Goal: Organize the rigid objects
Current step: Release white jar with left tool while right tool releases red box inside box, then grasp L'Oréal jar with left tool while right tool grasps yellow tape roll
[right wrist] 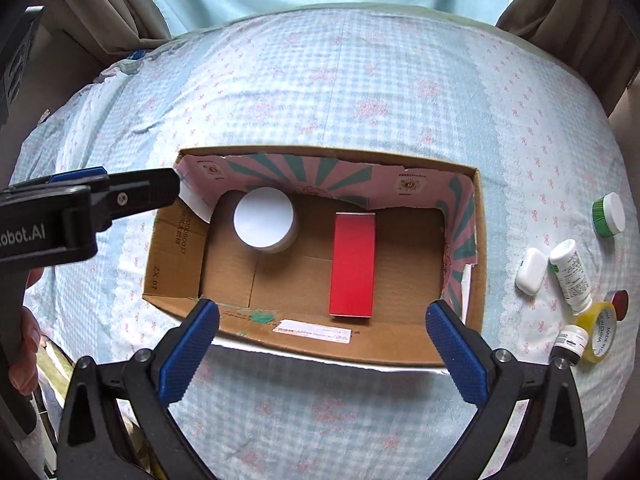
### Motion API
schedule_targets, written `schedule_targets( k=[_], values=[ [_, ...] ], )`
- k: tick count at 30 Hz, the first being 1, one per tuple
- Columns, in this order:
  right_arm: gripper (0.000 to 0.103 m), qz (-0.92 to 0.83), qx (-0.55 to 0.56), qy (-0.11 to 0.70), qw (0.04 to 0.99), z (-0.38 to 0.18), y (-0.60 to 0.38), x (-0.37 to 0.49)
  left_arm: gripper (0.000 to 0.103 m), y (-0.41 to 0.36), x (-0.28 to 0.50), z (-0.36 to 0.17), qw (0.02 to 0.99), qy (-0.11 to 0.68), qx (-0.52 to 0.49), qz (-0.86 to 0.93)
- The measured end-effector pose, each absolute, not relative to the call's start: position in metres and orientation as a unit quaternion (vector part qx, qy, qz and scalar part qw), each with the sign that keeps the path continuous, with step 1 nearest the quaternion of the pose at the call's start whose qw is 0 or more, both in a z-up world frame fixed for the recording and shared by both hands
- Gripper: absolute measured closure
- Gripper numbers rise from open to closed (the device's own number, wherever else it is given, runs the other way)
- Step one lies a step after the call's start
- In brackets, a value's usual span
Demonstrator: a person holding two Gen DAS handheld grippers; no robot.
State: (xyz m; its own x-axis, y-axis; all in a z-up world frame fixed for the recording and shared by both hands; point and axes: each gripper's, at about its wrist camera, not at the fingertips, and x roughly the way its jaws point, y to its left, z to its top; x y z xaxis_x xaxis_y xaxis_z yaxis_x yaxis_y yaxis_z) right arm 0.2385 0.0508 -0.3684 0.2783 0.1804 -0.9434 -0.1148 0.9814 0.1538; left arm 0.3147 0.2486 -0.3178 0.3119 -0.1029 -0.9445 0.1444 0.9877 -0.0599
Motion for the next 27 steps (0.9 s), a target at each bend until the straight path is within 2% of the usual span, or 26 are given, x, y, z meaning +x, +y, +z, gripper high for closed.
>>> schedule_targets(
  k=[8, 13, 19, 27],
  values=[
    [0.000, 0.042, 0.045, 0.565, 0.823, -0.287, 0.021, 0.194, 0.000, 0.246, 0.267, -0.231, 0.846, 0.527, 0.018, -0.079],
    [0.000, -0.008, 0.059, 0.548, 0.834, -0.255, -0.021, 0.163, 0.000, 0.217, 0.239, -0.200, 0.860, 0.501, 0.028, -0.096],
    [0.000, -0.056, 0.087, 0.537, 0.837, -0.240, -0.096, 0.127, 0.000, 0.158, 0.207, -0.189, 0.867, 0.481, 0.051, -0.117],
    [0.000, -0.056, 0.058, 0.529, 0.845, -0.250, -0.211, 0.097, 0.000, 0.062, 0.177, -0.211, 0.860, 0.496, 0.033, -0.117]
  ],
)
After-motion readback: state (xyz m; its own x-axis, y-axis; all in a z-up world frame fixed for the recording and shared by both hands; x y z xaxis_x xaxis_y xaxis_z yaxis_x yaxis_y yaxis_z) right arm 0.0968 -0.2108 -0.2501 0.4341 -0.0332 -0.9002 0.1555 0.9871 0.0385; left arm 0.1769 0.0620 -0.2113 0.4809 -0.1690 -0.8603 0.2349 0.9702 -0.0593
